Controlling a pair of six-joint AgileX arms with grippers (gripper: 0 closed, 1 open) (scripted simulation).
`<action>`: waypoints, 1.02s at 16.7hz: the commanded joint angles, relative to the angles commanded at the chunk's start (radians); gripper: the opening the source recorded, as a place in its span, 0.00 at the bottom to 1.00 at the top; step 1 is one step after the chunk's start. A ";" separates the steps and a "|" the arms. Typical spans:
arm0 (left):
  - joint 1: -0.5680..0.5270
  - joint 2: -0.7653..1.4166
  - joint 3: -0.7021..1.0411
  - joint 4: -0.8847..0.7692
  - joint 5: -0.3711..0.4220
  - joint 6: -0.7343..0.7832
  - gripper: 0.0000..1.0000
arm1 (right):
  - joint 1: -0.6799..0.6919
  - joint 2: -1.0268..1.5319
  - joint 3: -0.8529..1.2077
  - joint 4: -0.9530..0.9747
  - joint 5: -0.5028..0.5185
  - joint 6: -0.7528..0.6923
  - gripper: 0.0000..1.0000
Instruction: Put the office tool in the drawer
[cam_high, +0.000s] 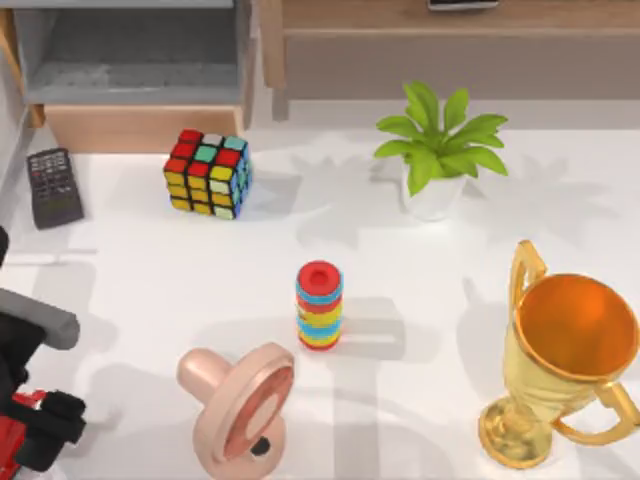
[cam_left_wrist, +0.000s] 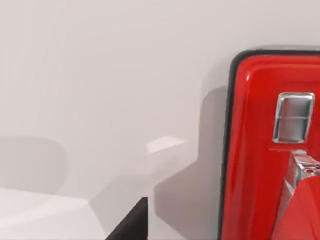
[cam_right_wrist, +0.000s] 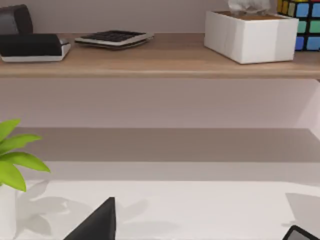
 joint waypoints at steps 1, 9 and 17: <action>0.000 0.000 0.000 0.000 0.000 0.000 0.55 | 0.000 0.000 0.000 0.000 0.000 0.000 1.00; 0.000 0.000 0.000 0.000 0.000 0.000 0.00 | 0.000 0.000 0.000 0.000 0.000 0.000 1.00; 0.000 -0.002 0.000 0.000 0.001 0.001 0.00 | 0.000 0.000 0.000 0.000 0.000 0.000 1.00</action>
